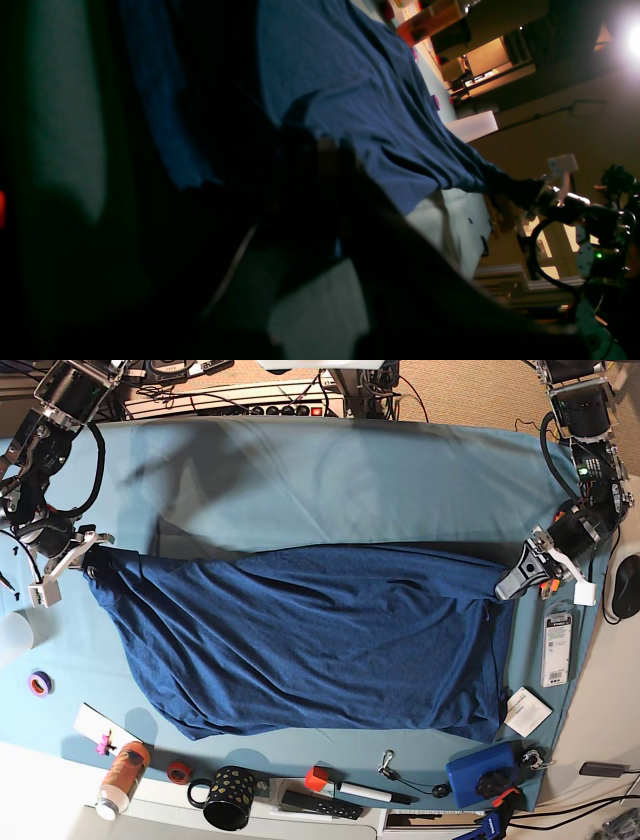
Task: Layout the t-shirt on the table in an organized manner, then fold the t-shirt properly
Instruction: 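Lower the stretched shirt flat onto the table with both grippers, then release the shirt with the left gripper and raise it away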
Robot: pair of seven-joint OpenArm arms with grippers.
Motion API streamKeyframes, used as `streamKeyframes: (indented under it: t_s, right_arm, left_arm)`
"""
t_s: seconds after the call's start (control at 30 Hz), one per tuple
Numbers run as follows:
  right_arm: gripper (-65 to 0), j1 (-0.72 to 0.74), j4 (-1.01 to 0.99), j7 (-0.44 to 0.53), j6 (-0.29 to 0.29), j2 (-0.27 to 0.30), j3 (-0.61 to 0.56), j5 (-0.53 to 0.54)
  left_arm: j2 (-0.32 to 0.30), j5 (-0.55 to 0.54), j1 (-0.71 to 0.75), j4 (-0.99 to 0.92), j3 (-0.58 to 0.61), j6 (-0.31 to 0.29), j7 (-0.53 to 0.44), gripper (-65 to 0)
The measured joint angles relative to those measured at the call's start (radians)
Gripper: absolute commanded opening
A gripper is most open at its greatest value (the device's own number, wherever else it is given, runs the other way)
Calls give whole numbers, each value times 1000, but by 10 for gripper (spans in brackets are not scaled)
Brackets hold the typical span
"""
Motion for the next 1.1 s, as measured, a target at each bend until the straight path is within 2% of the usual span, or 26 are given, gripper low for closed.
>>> streamKeyframes:
  t_s: [0.13, 0.27, 0.3, 0.33, 0.4, 0.47, 0.57, 0.87, 1.0, 1.1]
  right_arm:
    - [-650, 0, 0, 0, 0, 0, 0, 0]
    - [-650, 0, 0, 0, 0, 0, 0, 0]
    - [-634, 0, 0, 0, 0, 0, 0, 0]
    - [-573, 0, 0, -1, 8, 0, 0, -1]
    - [-459, 0, 0, 1, 8, 0, 0, -1]
    - [-404, 0, 0, 26, 8, 0, 0, -2]
    - [-404, 1, 0, 80, 8, 0, 0, -1]
    - [-404, 8, 0, 82, 8, 8, 0, -96]
    - [-404, 8, 0, 87, 8, 8, 0, -131]
    - [-404, 8, 0, 87, 8, 8, 0, -131]
  left_arm:
    - [0, -5, 0, 0, 0, 0, 0, -637]
    - [0, -6, 0, 4, 0, 0, 0, -363]
    - [2, -5, 1, 9, 0, 0, 2, -317]
    - [6, -2, 2, 18, 0, 0, 6, -294]
    - [15, 10, 6, 40, 1, 0, 17, -293]
    - [20, 15, 9, 63, 6, 1, 32, -293]
    - [27, 29, 18, 106, 9, 11, 50, -293]
    - [35, 52, 31, 323, 14, 25, 85, -293]
    - [37, 175, 35, 451, 14, 26, 98, -294]
    - [45, 213, 32, 547, 14, 24, 85, -294]
